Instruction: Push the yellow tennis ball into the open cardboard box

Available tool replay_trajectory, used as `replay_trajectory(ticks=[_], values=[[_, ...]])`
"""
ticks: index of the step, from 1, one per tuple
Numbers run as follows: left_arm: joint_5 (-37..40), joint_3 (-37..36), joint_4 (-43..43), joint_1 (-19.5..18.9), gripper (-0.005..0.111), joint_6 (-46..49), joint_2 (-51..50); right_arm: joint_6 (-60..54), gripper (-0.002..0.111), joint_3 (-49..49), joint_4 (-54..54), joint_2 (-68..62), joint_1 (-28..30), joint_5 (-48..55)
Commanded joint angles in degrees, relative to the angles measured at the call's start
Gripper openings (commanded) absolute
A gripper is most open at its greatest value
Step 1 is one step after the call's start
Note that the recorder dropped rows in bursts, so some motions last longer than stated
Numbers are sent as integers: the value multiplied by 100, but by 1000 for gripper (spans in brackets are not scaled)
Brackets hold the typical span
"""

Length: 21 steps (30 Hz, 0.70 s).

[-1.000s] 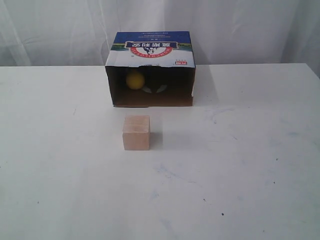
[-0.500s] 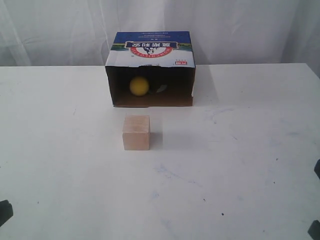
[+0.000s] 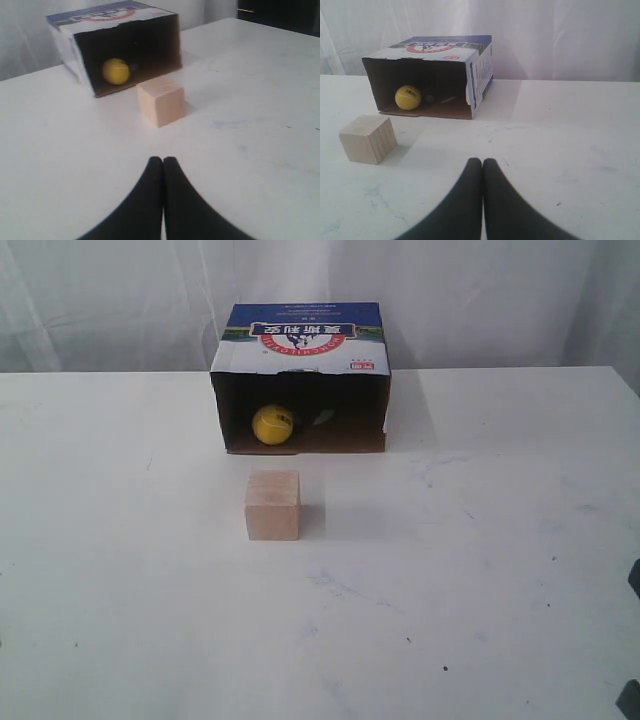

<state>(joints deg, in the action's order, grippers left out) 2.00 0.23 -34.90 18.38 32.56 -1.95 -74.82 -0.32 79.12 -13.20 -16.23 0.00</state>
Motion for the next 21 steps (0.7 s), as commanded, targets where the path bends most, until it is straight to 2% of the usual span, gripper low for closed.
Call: replay_trajectory(ticks=[1, 4, 7, 8, 9, 10, 12, 15, 17, 21], values=[[845, -23, -354, -1266, 0, -288, 195, 25, 0, 32, 17, 6, 26, 0], [1018, -23, -368, -1610, 0, 52, 195, 25, 0, 32, 17, 6, 26, 0], [674, -23, -368, -1596, 0, 171, 195, 25, 0, 32, 17, 6, 26, 0], [695, -23, -135, -1656, 0, -260, 195, 25, 0, 32, 17, 6, 26, 0], [898, -23, 490, -1797, 0, -1066, 195, 25, 0, 32, 17, 6, 26, 0], [1391, -23, 1375, -2024, 0, -2586, 195, 25, 0, 32, 17, 6, 26, 0], [1799, -23, 2119, -2264, 0, -3741, 195, 25, 0, 32, 17, 6, 26, 0], [1465, -23, 2611, -2412, 0, -3864, 195, 25, 0, 32, 17, 6, 26, 0], [847, -23, 2648, -2423, 0, -3864, 195, 25, 0, 32, 17, 6, 26, 0], [460, -23, 2648, -2423, 0, -3864, 195, 25, 0, 32, 34, 6, 26, -33]])
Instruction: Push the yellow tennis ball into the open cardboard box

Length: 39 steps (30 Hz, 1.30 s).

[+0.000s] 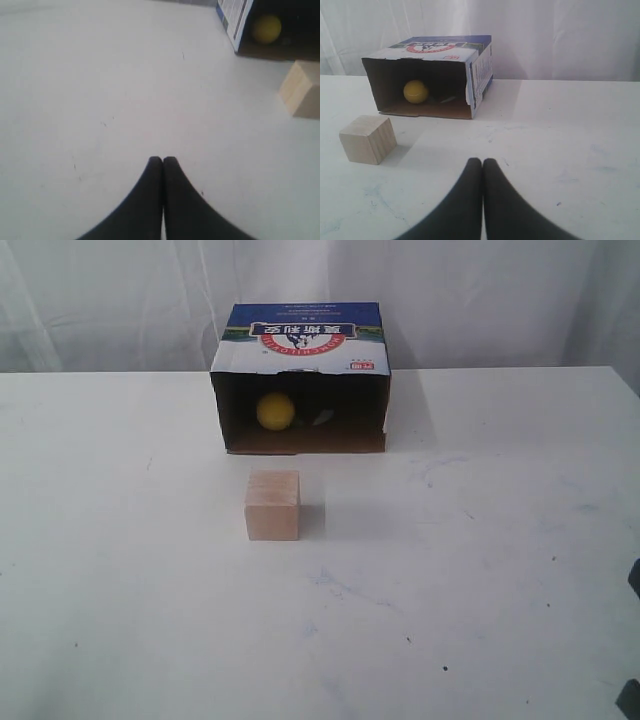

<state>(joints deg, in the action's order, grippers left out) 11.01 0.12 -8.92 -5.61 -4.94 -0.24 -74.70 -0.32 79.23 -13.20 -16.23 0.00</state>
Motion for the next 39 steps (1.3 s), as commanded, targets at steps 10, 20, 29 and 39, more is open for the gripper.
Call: replay_trajectory(ticks=[10, 20, 29, 39], values=[[-389, -12, 51, -24, 0, -114, 24, 13, 0, 32, 24, 166, 26, 0], [-389, -12, 51, -35, 0, -114, 24, 13, 0, 32, 24, 441, 39, -35], [-389, -12, 51, -35, 0, -114, 24, 20, 0, 32, 24, 475, 2014, 111], [-389, -12, 51, -35, 0, -114, 24, 5400, 0, 32, -7342, 476, 2285, -935]])
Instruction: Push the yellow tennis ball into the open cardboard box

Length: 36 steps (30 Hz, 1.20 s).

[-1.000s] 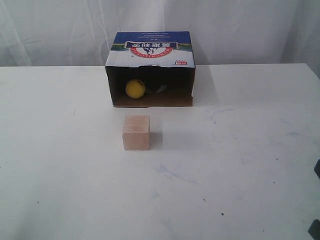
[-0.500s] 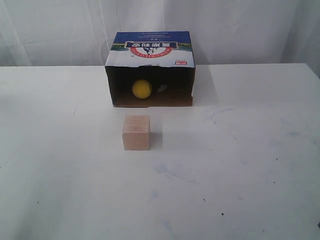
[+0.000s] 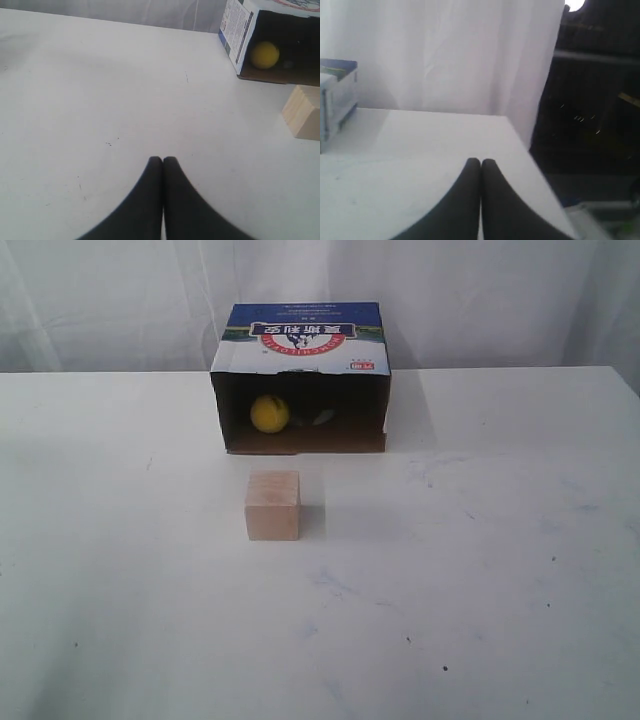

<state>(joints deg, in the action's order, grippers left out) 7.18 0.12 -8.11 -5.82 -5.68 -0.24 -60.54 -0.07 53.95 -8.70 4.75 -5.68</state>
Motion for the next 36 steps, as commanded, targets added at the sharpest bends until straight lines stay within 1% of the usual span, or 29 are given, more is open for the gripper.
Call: replay_trajectory(ticks=[1, 2, 3, 4, 5, 6, 7, 8, 11, 12, 14, 16, 17, 19, 21, 36], values=[[-6, -12, -30, -14, 0, -40, 24, 5336, 0, 7, -5885, 26, 273, -88], [-6, -12, -30, -14, 0, -40, 24, 6355, 0, 7, -6714, 26, 321, 266], [-6, -12, -30, -14, 0, -40, 24, 6875, 0, 7, -7135, 26, 336, 681], [-6, -12, -30, -14, 0, -40, 24, 7105, 0, 7, -7280, 26, 325, 1231], [-6, -12, -30, -14, 0, -40, 24, 7106, 0, 7, -7192, 26, 325, 1886], [-6, -12, -30, -14, 0, -40, 24, 6988, 0, 7, -7215, 26, 325, 2221], [-6, -12, -30, -14, 0, -40, 24, 6392, 0, 7, -7370, 26, 325, 2633], [-6, -12, -20, -26, 0, -29, 24, 6142, 0, 7, -7343, 13, 325, 2821], [-6, -12, -20, -26, 0, -29, 24, 6054, 0, 7, -7079, -9, 325, 2850], [-6, -12, -20, -26, 0, -29, 24, 5948, 0, 7, -6899, -9, 325, 2645], [-6, -12, -20, -26, 0, -29, 24, 5389, 0, 7, -6036, -9, 325, 2235], [-6, -12, -20, -26, 0, -29, 24, 4762, 0, 7, -4953, 2, 325, 2076], [-6, -12, -20, -26, 0, -29, 24, 4587, 0, 7, -4909, 11, 325, 2105], [-6, -12, -20, -26, 0, -29, 24, 4536, 0, 7, -5312, 11, 325, 2282], [-6, -12, -20, -26, 0, -29, 24, 4561, 0, 7, -5496, 11, 325, 2363], [-6, -12, -20, -26, 0, -29, 24, 4575, 0, 7, -5496, 11, 325, 2359]])
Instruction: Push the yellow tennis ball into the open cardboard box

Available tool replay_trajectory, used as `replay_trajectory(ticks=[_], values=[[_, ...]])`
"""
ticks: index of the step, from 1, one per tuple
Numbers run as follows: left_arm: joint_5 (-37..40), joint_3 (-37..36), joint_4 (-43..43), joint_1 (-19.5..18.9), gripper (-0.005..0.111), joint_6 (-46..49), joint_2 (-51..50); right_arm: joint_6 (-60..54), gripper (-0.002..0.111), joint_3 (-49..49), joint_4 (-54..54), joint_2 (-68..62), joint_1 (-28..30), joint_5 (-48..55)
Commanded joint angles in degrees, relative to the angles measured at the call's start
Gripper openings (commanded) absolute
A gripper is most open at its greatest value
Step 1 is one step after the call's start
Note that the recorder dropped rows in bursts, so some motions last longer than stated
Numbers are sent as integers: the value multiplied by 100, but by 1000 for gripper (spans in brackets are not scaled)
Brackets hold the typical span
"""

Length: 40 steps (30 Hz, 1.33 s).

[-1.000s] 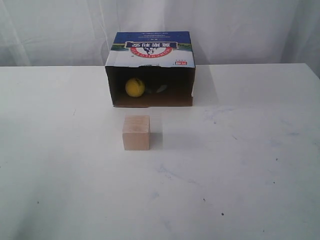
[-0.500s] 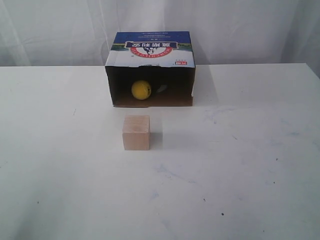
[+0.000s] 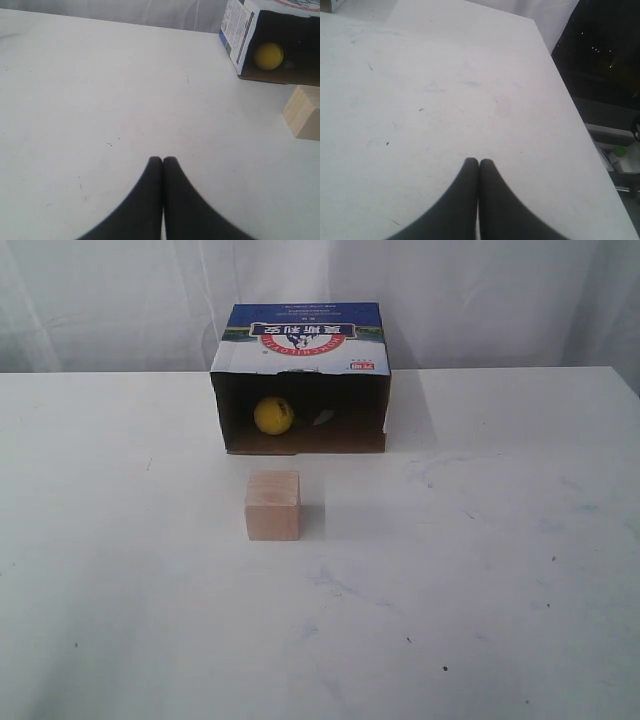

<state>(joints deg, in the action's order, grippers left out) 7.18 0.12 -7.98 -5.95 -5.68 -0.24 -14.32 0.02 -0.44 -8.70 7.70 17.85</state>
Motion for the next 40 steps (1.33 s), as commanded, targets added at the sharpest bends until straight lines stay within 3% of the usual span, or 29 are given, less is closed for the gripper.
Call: replay_trajectory(ticks=[1, 40], values=[[-6, -12, -33, -13, 0, -29, 24, -80, 0, -2, -58, 11, 30, 6], [-6, -12, -33, -13, 0, -29, 24, -156, 0, -2, -5, 11, 30, 6]])
